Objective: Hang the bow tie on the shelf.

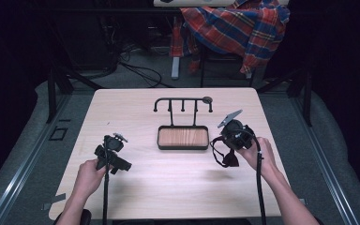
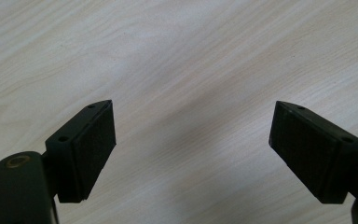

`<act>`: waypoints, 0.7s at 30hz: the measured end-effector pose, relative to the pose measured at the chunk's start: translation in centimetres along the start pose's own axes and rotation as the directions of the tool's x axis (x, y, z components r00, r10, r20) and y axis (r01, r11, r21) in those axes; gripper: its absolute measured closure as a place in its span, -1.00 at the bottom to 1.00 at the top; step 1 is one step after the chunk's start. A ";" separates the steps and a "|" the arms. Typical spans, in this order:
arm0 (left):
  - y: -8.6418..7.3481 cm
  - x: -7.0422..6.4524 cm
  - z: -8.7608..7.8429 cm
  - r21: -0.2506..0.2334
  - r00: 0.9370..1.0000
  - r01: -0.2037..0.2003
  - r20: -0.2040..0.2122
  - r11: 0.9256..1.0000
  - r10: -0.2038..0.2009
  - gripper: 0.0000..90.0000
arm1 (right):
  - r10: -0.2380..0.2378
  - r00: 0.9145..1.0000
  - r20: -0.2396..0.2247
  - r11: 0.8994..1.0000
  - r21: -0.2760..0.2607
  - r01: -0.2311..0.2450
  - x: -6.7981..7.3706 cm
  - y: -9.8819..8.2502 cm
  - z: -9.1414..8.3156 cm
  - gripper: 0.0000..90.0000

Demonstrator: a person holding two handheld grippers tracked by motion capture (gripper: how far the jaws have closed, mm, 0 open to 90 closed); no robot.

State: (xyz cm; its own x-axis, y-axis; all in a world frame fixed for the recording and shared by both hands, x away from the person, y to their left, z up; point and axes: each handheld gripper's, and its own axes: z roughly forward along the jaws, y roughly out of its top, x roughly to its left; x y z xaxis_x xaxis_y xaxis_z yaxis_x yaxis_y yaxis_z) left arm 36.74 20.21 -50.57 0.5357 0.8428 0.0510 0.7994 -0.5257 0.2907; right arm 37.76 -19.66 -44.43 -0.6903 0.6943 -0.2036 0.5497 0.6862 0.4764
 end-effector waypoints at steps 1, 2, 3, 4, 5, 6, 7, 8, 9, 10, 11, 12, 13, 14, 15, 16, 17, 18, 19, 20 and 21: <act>0.0 0.0 0.0 0.000 1.000 0.001 0.000 1.000 -0.001 -0.67 | -0.003 1.000 0.000 1.000 0.006 0.003 -0.1 0.2 -0.1 0.97; 0.0 0.0 0.0 0.000 1.000 0.001 0.000 1.000 -0.001 -0.67 | 0.001 1.000 0.006 1.000 0.006 -0.001 -0.2 0.3 0.0 0.97; 0.0 0.0 0.0 0.000 1.000 0.000 0.001 1.000 0.000 -0.67 | 0.005 1.000 0.010 1.000 0.010 -0.005 -0.3 0.5 0.0 0.97; 0.0 0.0 0.0 -0.001 1.000 0.000 0.000 1.000 0.000 -0.67 | 0.007 1.000 0.016 1.000 0.008 -0.007 -0.4 0.6 0.0 0.97; 0.0 0.0 0.0 -0.001 1.000 0.000 0.001 1.000 0.000 -0.67 | 0.009 1.000 0.013 1.000 0.006 -0.010 -0.5 0.8 0.0 0.97; 0.0 0.0 0.0 -0.001 1.000 0.000 0.002 1.000 0.000 -0.67 | 0.017 1.000 0.009 1.000 0.001 -0.017 -0.5 0.9 0.1 0.97; 0.0 0.0 0.0 0.000 1.000 0.000 0.001 1.000 0.000 -0.67 | 0.015 1.000 0.018 1.000 0.006 -0.015 -0.6 1.1 0.0 0.97; 0.0 0.0 0.0 -0.002 1.000 0.001 -0.001 1.000 -0.001 -0.67 | 0.023 1.000 0.015 1.000 -0.001 -0.023 -0.7 1.3 0.0 0.97; 0.0 0.0 0.0 -0.002 1.000 0.001 -0.001 1.000 -0.001 -0.67 | 0.027 1.000 0.012 1.000 -0.008 -0.027 -0.8 1.5 0.0 0.97; 0.0 0.0 0.0 -0.004 1.000 0.003 -0.001 1.000 -0.003 -0.67 | 0.026 1.000 0.013 1.000 -0.010 -0.026 -0.8 1.7 0.0 0.97; 0.0 0.0 0.0 -0.003 1.000 0.002 -0.001 1.000 -0.002 -0.67 | 0.027 1.000 0.012 1.000 -0.008 -0.027 -0.9 1.9 -0.1 0.97; 0.0 0.0 0.0 -0.003 1.000 0.002 -0.001 1.000 -0.002 -0.67 | 0.026 1.000 0.013 1.000 -0.008 -0.026 -1.0 2.1 -0.1 0.97; 0.0 0.0 0.0 0.000 1.000 0.000 0.002 1.000 0.000 -0.67 | 0.034 0.999 0.013 0.999 -0.021 -0.034 -1.0 2.2 -0.1 0.97; 0.0 0.0 0.0 0.000 1.000 -0.001 0.001 1.000 0.001 -0.67 | 0.030 0.999 0.017 0.999 -0.019 -0.030 -1.0 2.4 -0.1 0.97; 0.0 0.0 0.0 0.000 1.000 -0.001 0.000 1.000 0.001 -0.67 | 0.037 0.999 0.015 0.999 -0.027 -0.037 -1.0 2.6 -0.2 0.97; 0.0 0.0 0.0 -0.002 1.000 0.000 0.000 1.000 0.000 -0.67 | 0.034 0.999 0.019 0.999 -0.023 -0.034 -1.1 2.7 -0.3 0.97; 0.0 0.0 0.0 -0.002 1.000 0.000 -0.001 1.000 0.000 -0.67 | 0.038 0.999 0.019 0.999 -0.031 -0.038 -1.1 2.9 -0.3 0.97; 0.0 0.0 0.0 0.000 1.000 0.000 0.000 1.000 0.000 -0.67 | 0.037 0.999 0.022 0.999 -0.028 -0.036 -1.2 3.0 -0.4 0.97; 0.0 0.0 0.0 0.000 1.000 0.000 0.001 1.000 0.000 -0.68 | 0.042 0.999 0.019 0.999 -0.034 -0.041 -1.3 3.2 -0.4 0.97; 0.0 0.0 0.0 0.000 1.000 0.000 0.002 1.000 0.000 -0.67 | 0.037 0.999 0.024 0.999 -0.034 -0.036 -1.4 3.4 -0.5 0.97; 0.0 0.0 0.0 0.000 1.000 -0.001 0.002 1.000 0.001 -0.67 | 0.046 0.999 0.025 0.998 -0.042 -0.045 -1.4 3.5 -0.6 0.97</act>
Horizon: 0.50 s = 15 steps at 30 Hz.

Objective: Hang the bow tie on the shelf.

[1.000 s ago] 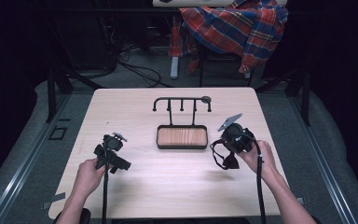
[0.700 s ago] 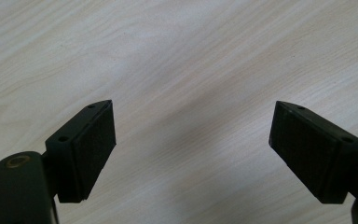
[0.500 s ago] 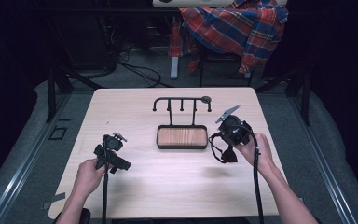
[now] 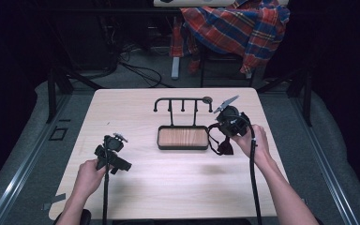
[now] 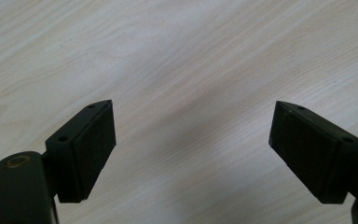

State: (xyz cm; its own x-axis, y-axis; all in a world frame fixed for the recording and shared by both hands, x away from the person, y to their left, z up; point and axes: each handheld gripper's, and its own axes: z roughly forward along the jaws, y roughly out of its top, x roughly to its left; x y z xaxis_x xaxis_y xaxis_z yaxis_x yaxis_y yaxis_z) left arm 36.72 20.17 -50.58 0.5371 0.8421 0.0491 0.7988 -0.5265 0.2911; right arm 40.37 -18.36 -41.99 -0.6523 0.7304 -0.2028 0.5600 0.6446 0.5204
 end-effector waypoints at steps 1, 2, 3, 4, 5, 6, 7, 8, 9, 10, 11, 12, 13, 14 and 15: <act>0.0 0.0 0.0 -0.001 1.000 0.001 0.001 1.000 -0.001 -0.67 | 0.000 1.000 -0.002 1.000 -0.004 0.000 -0.1 0.2 -0.1 0.97; 0.0 0.0 0.0 0.000 1.000 0.000 0.000 1.000 0.000 -0.67 | -0.001 1.000 0.006 1.000 -0.002 0.001 -0.2 0.3 -0.1 0.97; 0.0 0.0 0.0 0.001 1.000 0.000 0.000 1.000 0.000 -0.67 | 0.003 1.000 0.004 1.000 -0.009 -0.003 -0.2 0.5 -0.2 0.97; 0.0 0.0 0.0 0.001 1.000 0.000 -0.001 1.000 0.000 -0.67 | 0.003 1.000 0.007 1.000 -0.012 -0.003 -0.3 0.7 -0.2 0.97; 0.0 0.0 0.0 0.001 1.000 0.000 -0.001 1.000 0.000 -0.67 | 0.005 1.000 0.009 1.000 -0.013 -0.005 -0.4 0.8 -0.3 0.97; 0.0 0.0 0.0 0.001 1.000 0.000 -0.001 1.000 0.000 -0.67 | 0.008 1.000 0.008 1.000 -0.015 -0.008 -0.5 0.9 -0.4 0.97; 0.0 0.0 0.0 0.001 1.000 -0.001 -0.001 1.000 0.001 -0.67 | 0.009 1.000 0.011 1.000 -0.022 -0.009 -0.6 1.1 -0.4 0.97; 0.0 0.0 0.0 0.001 1.000 0.000 -0.001 1.000 0.000 -0.67 | 0.014 1.000 0.011 1.000 -0.027 -0.014 -0.7 1.2 -0.5 0.97; 0.0 0.0 0.0 -0.001 1.000 0.001 -0.001 1.000 -0.001 -0.67 | 0.023 1.000 0.009 0.999 -0.038 -0.023 -0.7 1.3 -0.5 0.97; 0.0 0.0 0.0 0.001 1.000 -0.001 0.000 1.000 0.001 -0.67 | 0.018 1.000 0.012 0.999 -0.036 -0.017 -0.9 1.5 -0.7 0.97; 0.0 0.0 0.0 0.000 1.000 0.000 0.000 1.000 0.000 -0.67 | 0.020 1.000 0.016 0.999 -0.038 -0.020 -0.9 1.7 -0.8 0.97; 0.0 0.0 0.0 -0.001 1.000 0.000 0.000 1.000 0.000 -0.67 | 0.021 1.000 0.016 0.999 -0.042 -0.021 -1.0 1.8 -0.9 0.97; 0.0 0.0 0.0 0.000 1.000 0.001 0.000 1.000 -0.001 -0.67 | 0.022 1.000 0.018 0.999 -0.047 -0.021 -1.1 1.9 -1.0 0.97; 0.0 0.0 0.0 0.000 1.000 0.001 0.000 1.000 -0.001 -0.67 | 0.027 1.000 0.016 0.998 -0.054 -0.027 -1.1 2.1 -1.0 0.97; 0.0 0.0 0.0 0.000 1.000 0.000 0.000 1.000 0.000 -0.67 | 0.026 0.999 0.020 0.998 -0.054 -0.025 -1.2 2.2 -1.1 0.97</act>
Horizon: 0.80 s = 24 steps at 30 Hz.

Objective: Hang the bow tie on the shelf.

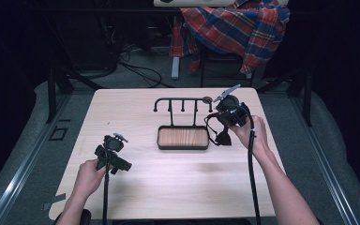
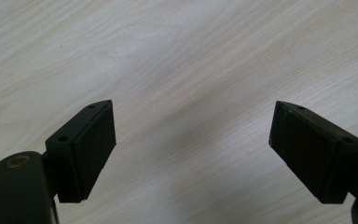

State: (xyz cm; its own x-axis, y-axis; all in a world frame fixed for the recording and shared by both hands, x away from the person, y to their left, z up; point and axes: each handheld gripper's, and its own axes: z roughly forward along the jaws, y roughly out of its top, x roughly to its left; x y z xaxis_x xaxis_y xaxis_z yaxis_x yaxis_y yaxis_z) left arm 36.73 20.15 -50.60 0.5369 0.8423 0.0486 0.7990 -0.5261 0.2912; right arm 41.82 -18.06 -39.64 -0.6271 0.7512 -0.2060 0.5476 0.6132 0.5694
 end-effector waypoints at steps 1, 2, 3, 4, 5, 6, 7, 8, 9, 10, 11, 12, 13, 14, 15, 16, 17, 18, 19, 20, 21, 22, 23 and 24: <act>0.0 0.0 0.0 0.000 1.000 0.000 0.001 1.000 0.000 -0.67 | 0.002 1.000 0.001 1.000 -0.004 -0.002 -0.1 0.1 -0.1 0.97; 0.0 0.0 0.0 -0.001 1.000 0.000 0.000 1.000 0.000 -0.67 | -0.001 1.000 0.003 1.000 -0.009 0.002 -0.1 0.3 -0.1 0.97; 0.0 0.0 0.0 0.000 1.000 0.000 0.000 1.000 0.000 -0.67 | 0.003 1.000 0.005 1.000 -0.011 -0.003 -0.1 0.4 -0.1 0.97; 0.0 0.0 0.0 0.000 1.000 -0.001 -0.001 1.000 0.001 -0.67 | -0.001 1.000 0.008 1.000 -0.009 0.001 -0.2 0.6 -0.1 0.97; 0.0 0.0 0.0 0.000 1.000 0.000 0.000 1.000 0.000 -0.67 | 0.009 1.000 0.007 1.000 -0.015 -0.008 -0.2 0.7 -0.1 0.97; 0.0 0.0 0.0 0.000 1.000 -0.001 0.000 1.000 0.001 -0.67 | 0.002 1.000 0.009 1.000 -0.013 -0.002 -0.3 0.9 -0.1 0.97; 0.0 0.0 0.0 -0.001 1.000 0.000 -0.001 1.000 0.000 -0.67 | 0.006 1.000 0.014 1.000 -0.015 -0.006 -0.3 1.0 -0.1 0.97; 0.0 0.0 0.0 0.000 1.000 -0.001 -0.001 1.000 0.001 -0.67 | 0.003 1.000 0.015 1.000 -0.017 -0.003 -0.3 1.2 -0.1 0.97; 0.0 0.0 0.0 0.001 1.000 -0.001 0.000 1.000 0.001 -0.67 | 0.004 1.000 0.018 1.000 -0.017 -0.003 -0.4 1.3 -0.2 0.97; 0.0 0.0 0.0 0.001 1.000 -0.002 0.000 1.000 0.002 -0.67 | 0.003 1.000 0.021 1.000 -0.020 -0.003 -0.4 1.5 -0.1 0.97; 0.0 0.0 0.0 0.000 1.000 -0.001 0.000 1.000 0.001 -0.67 | 0.005 1.000 0.024 1.000 -0.017 -0.004 -0.5 1.7 -0.1 0.97; 0.0 0.0 0.0 0.000 1.000 0.000 0.000 1.000 0.000 -0.67 | 0.007 1.000 0.027 1.000 -0.020 -0.006 -0.5 1.8 -0.1 0.97; 0.0 0.0 0.0 0.000 1.000 0.000 0.000 1.000 0.000 -0.67 | 0.009 1.000 0.028 1.000 -0.018 -0.008 -0.6 1.9 0.0 0.97; 0.0 0.0 0.0 0.001 1.000 -0.001 0.000 1.000 0.001 -0.67 | 0.019 0.999 0.029 1.000 -0.022 -0.018 -0.7 2.0 0.1 0.97; 0.0 0.0 0.0 0.000 1.000 0.000 0.000 1.000 0.000 -0.67 | 0.014 0.999 0.034 1.000 -0.017 -0.014 -0.8 2.2 0.1 0.97; 0.0 0.0 0.0 0.002 1.000 -0.002 0.000 1.000 0.002 -0.67 | 0.021 0.999 0.033 1.000 -0.019 -0.020 -0.9 2.2 0.3 0.97; 0.0 0.0 0.0 0.003 1.000 -0.002 0.000 1.000 0.002 -0.67 | 0.021 0.999 0.038 1.000 -0.012 -0.020 -1.0 2.3 0.4 0.97; 0.0 0.0 0.0 0.001 1.000 0.000 0.001 1.000 0.000 -0.67 | 0.027 0.999 0.039 1.000 -0.010 -0.026 -1.1 2.4 0.6 0.97; 0.0 -0.1 0.0 0.002 1.000 0.000 0.000 1.000 0.000 -0.67 | 0.032 0.999 0.037 0.999 -0.006 -0.032 -1.2 2.4 0.8 0.97; 0.0 -0.1 0.0 0.002 1.000 0.001 0.001 1.000 -0.001 -0.67 | 0.043 0.998 0.041 0.999 -0.011 -0.043 -1.3 2.4 1.1 0.97; 0.0 0.0 0.0 0.002 1.000 0.000 0.000 1.000 0.000 -0.67 | 0.048 0.998 0.042 0.999 -0.008 -0.048 -1.5 2.4 1.3 0.97; 0.0 0.0 0.1 0.003 1.000 0.000 -0.001 1.000 0.000 -0.67 | 0.052 0.998 0.041 0.999 -0.002 -0.052 -1.7 2.4 1.5 0.97; 0.1 0.0 0.1 0.005 1.000 -0.004 -0.003 1.000 0.004 -0.67 | 0.069 0.997 0.039 0.998 -0.009 -0.069 -1.9 2.3 1.7 0.97; 0.1 0.0 0.1 0.005 1.000 -0.004 -0.004 1.000 0.004 -0.67 | 0.076 0.996 0.036 0.997 -0.006 -0.076 -2.1 2.3 1.9 0.97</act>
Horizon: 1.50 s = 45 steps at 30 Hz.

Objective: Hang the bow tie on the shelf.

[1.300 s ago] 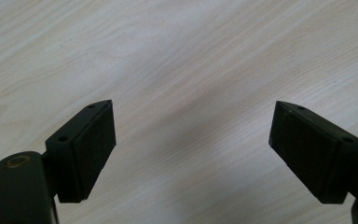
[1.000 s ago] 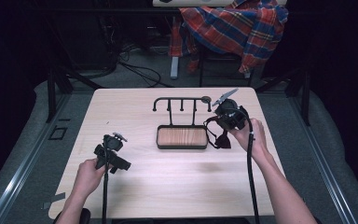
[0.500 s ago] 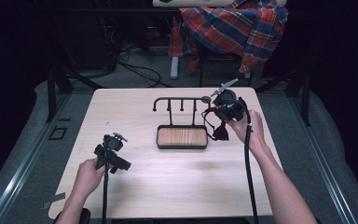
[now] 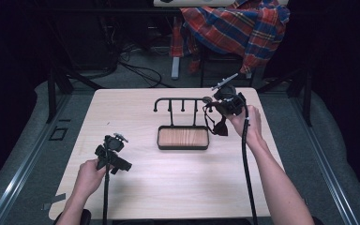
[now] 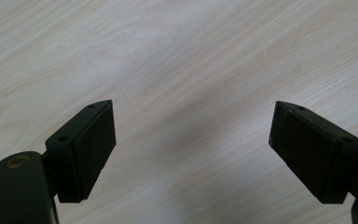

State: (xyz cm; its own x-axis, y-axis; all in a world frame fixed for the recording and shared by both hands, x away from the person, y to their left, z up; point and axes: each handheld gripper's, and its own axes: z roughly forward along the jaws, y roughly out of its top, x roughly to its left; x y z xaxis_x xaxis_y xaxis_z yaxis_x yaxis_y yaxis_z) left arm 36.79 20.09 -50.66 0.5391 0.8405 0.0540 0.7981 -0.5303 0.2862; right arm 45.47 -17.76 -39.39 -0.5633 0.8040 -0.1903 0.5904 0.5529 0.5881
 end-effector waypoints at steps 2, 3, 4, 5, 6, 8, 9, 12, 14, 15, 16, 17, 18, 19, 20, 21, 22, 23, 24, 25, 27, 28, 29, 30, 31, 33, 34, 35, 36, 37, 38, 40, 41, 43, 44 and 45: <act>0.0 0.0 0.0 -0.001 1.000 0.003 0.000 1.000 -0.003 -0.67 | 0.017 1.000 -0.009 1.000 0.000 -0.017 -0.3 -0.1 0.4 0.97; 0.0 0.0 -0.1 -0.001 1.000 0.003 0.002 1.000 -0.003 -0.67 | 0.025 1.000 -0.011 1.000 -0.003 -0.025 -0.4 -0.1 0.7 0.96; 0.0 0.0 -0.1 -0.001 1.000 0.003 0.003 1.000 -0.003 -0.67 | 0.030 0.999 -0.013 1.000 0.003 -0.030 -0.4 -0.1 0.9 0.96; 0.0 0.0 0.0 -0.001 1.000 0.004 0.000 1.000 -0.004 -0.67 | 0.034 0.999 -0.015 0.999 0.010 -0.033 -0.5 -0.1 1.1 0.96; 0.0 0.0 0.0 0.000 1.000 0.003 0.000 1.000 -0.003 -0.67 | 0.042 0.999 -0.019 0.999 0.008 -0.042 -0.6 -0.2 1.2 0.96; 0.0 0.0 0.0 0.000 1.000 0.001 0.000 1.000 -0.001 -0.67 | 0.050 0.999 -0.023 0.999 0.003 -0.050 -0.6 -0.2 1.4 0.96; 0.0 0.0 0.0 0.000 1.000 0.001 0.000 1.000 -0.001 -0.67 | 0.057 0.998 -0.028 0.998 0.012 -0.056 -0.7 -0.3 1.6 0.96; 0.0 0.0 0.0 0.000 1.000 0.003 -0.001 1.000 -0.003 -0.67 | 0.066 0.997 -0.035 0.998 0.010 -0.066 -0.8 -0.3 1.8 0.96; 0.0 -0.1 0.0 -0.004 1.000 0.003 -0.002 1.000 -0.003 -0.67 | 0.066 0.997 -0.040 0.998 0.016 -0.066 -0.9 -0.4 1.8 0.96; 0.0 -0.1 0.0 -0.003 1.000 0.002 -0.002 1.000 -0.002 -0.67 | 0.067 0.997 -0.040 0.998 0.016 -0.067 -0.9 -0.4 1.7 0.96; 0.0 0.0 0.0 -0.002 1.000 0.001 -0.003 1.000 -0.001 -0.67 | 0.067 0.997 -0.040 0.998 0.015 -0.067 -0.9 -0.4 1.7 0.96; 0.0 0.0 0.0 0.001 1.000 0.001 -0.001 1.000 -0.001 -0.67 | 0.069 0.997 -0.040 0.998 0.008 -0.068 -0.9 -0.4 1.6 0.96; 0.0 0.0 0.0 0.000 1.000 0.001 -0.001 1.000 -0.001 -0.67 | 0.071 0.996 -0.046 0.997 0.008 -0.070 -0.9 -0.5 1.5 0.96; 0.0 0.0 0.0 -0.002 1.000 0.001 -0.002 1.000 -0.001 -0.67 | 0.074 0.996 -0.044 0.997 0.000 -0.074 -0.9 -0.5 1.4 0.96; 0.0 0.0 0.0 -0.002 1.000 0.000 -0.003 1.000 0.000 -0.67 | 0.074 0.996 -0.051 0.997 0.003 -0.074 -1.0 -0.5 1.3 0.96; 0.0 -0.1 0.0 -0.002 1.000 -0.001 -0.003 1.000 0.001 -0.67 | 0.071 0.996 -0.047 0.997 0.004 -0.071 -1.0 -0.6 1.3 0.96; 0.0 -0.1 0.0 -0.003 1.000 0.003 -0.001 1.000 -0.003 -0.67 | 0.077 0.996 -0.044 0.997 0.004 -0.077 -1.0 -0.6 1.3 0.96; 0.0 -0.1 0.0 -0.003 1.000 -0.001 -0.001 1.000 0.001 -0.67 | 0.079 0.996 -0.042 0.997 0.010 -0.079 -1.1 -0.6 1.4 0.95; 0.0 -0.1 0.0 -0.003 1.000 -0.001 -0.001 1.000 0.001 -0.67 | 0.085 0.996 -0.039 0.996 0.008 -0.085 -1.1 -0.6 1.5 0.95; 0.0 -0.1 0.0 -0.003 1.000 -0.001 -0.001 1.000 0.001 -0.67 | 0.091 0.995 -0.040 0.996 0.014 -0.090 -1.2 -0.7 1.7 0.95; 0.0 -0.1 0.0 -0.003 1.000 0.000 0.000 1.000 0.000 -0.67 | 0.101 0.994 -0.045 0.995 0.025 -0.100 -1.3 -0.7 2.2 0.94; 0.0 -0.1 0.0 -0.003 1.000 0.000 0.000 1.000 0.000 -0.67 | 0.107 0.993 -0.048 0.994 0.025 -0.106 -1.3 -0.8 2.4 0.94; 0.0 0.0 0.0 -0.003 1.000 -0.002 0.000 1.000 0.002 -0.67 | 0.110 0.993 -0.053 0.994 0.031 -0.108 -1.4 -0.9 2.6 0.93; 0.0 0.0 0.0 -0.001 1.000 -0.002 0.001 1.000 0.002 -0.67 | 0.121 0.991 -0.062 0.992 0.033 -0.119 -1.4 -0.9 2.8 0.93; 0.0 0.0 0.0 0.000 1.000 -0.002 0.001 1.000 0.002 -0.67 | 0.123 0.990 -0.069 0.992 0.034 -0.121 -1.5 -1.0 3.0 0.93; 0.0 0.0 0.0 -0.001 1.000 -0.001 -0.001 1.000 0.001 -0.67 | 0.133 0.987 -0.089 0.991 0.038 -0.130 -1.5 -1.0 3.4 0.92; 0.0 0.0 0.0 -0.001 1.000 -0.001 -0.001 1.000 0.001 -0.67 | 0.133 0.987 -0.089 0.991 0.038 -0.130 -1.5 -1.0 3.4 0.92; 0.0 -0.1 0.0 -0.004 1.000 0.001 -0.001 1.000 -0.001 -0.67 | 0.128 0.987 -0.098 0.991 0.045 -0.125 -1.5 -1.0 3.6 0.91; 0.0 -0.1 0.0 -0.004 1.000 0.003 0.000 1.000 -0.003 -0.67 | 0.129 0.986 -0.101 0.991 0.049 -0.125 -1.5 -1.0 3.7 0.91; 0.0 -0.1 0.0 -0.004 1.000 0.000 -0.001 1.000 0.000 -0.67 | 0.134 0.985 -0.105 0.990 0.048 -0.130 -1.5 -1.0 3.8 0.91; 0.0 -0.1 0.0 -0.004 1.000 0.000 -0.001 1.000 0.000 -0.67 | 0.137 0.984 -0.114 0.990 0.045 -0.133 -1.6 -1.0 3.9 0.91; 0.0 -0.1 0.0 -0.004 1.000 0.002 0.000 1.000 -0.002 -0.67 | 0.143 0.979 -0.148 0.989 0.044 -0.138 -1.7 -1.1 4.2 0.90; 0.0 0.0 0.0 -0.004 1.000 0.000 -0.001 1.000 0.000 -0.67 | 0.148 0.977 -0.152 0.989 0.043 -0.143 -1.8 -1.2 4.3 0.90; 0.0 0.0 0.0 0.000 1.000 0.000 0.000 1.000 0.000 -0.67 | 0.159 0.974 -0.163 0.987 0.042 -0.154 -2.0 -1.3 4.5 0.89; 0.0 0.0 0.0 0.000 1.000 0.000 0.001 1.000 0.000 -0.67 | 0.162 0.972 -0.167 0.987 0.045 -0.157 -2.1 -1.3 4.6 0.89; 0.0 0.0 0.0 0.000 1.000 0.000 0.000 1.000 0.000 -0.67 | 0.172 0.969 -0.176 0.985 0.042 -0.167 -2.1 -1.4 4.7 0.89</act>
State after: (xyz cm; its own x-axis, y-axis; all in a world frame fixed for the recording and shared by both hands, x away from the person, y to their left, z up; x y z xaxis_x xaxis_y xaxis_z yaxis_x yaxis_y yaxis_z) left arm 36.76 20.09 -50.66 0.5391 0.8405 0.0539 0.7980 -0.5302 0.2865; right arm 48.53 -19.19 -43.47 -0.5462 0.8359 0.0548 0.7000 0.4196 0.5779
